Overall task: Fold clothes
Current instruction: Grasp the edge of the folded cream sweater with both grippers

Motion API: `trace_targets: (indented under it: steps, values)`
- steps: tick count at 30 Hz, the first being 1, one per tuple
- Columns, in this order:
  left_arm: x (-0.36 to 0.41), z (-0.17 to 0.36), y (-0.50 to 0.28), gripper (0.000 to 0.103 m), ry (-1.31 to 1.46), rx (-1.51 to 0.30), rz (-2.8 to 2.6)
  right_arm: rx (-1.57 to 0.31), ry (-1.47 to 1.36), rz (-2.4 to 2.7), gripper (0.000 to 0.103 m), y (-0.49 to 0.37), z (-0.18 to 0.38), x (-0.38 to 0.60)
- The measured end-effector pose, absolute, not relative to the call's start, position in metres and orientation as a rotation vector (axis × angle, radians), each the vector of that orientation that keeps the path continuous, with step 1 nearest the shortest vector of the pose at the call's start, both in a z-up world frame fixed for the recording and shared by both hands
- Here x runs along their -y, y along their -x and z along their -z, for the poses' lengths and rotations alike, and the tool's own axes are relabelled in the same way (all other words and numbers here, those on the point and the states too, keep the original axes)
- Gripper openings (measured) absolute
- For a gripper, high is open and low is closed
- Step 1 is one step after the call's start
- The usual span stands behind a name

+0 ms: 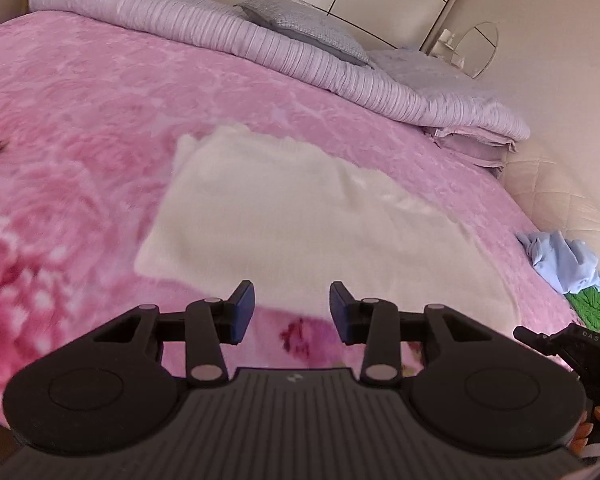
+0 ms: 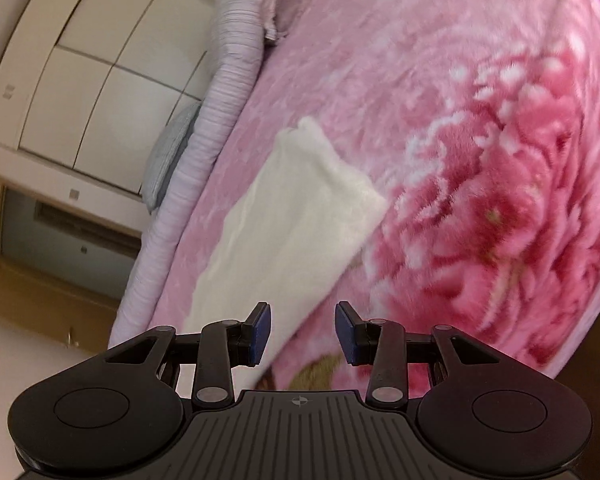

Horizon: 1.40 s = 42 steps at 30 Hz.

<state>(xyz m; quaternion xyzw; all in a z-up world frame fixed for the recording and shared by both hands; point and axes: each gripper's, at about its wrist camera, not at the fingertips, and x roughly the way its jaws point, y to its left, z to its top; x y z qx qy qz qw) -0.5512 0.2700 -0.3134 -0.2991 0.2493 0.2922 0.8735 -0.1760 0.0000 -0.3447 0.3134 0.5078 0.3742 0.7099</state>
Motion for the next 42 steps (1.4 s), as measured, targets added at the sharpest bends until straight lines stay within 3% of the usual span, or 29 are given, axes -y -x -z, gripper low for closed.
trace_targets:
  steps: [8,33,36,38,42]
  values:
    - [-0.309,0.339,0.538,0.032,0.652,-0.556,-0.654,-1.127,-0.682,-0.712,0.040,0.146,0.359,-0.010]
    - [-0.327,0.331,0.533,0.033,0.600,-0.531,-0.588,-1.058,-0.719,-0.661,0.047,0.147,0.361,-0.036]
    - [-0.337,0.330,0.537,0.033,0.632,-0.510,-0.592,-1.063,-0.659,-0.636,0.043,0.146,0.356,-0.046]
    - [-0.346,0.334,0.537,0.033,0.658,-0.517,-0.586,-1.066,-0.624,-0.622,0.027,0.146,0.352,-0.050]
    - [-0.357,0.341,0.538,0.032,0.697,-0.530,-0.557,-0.989,-0.363,-0.649,0.017,0.157,0.332,-0.074]
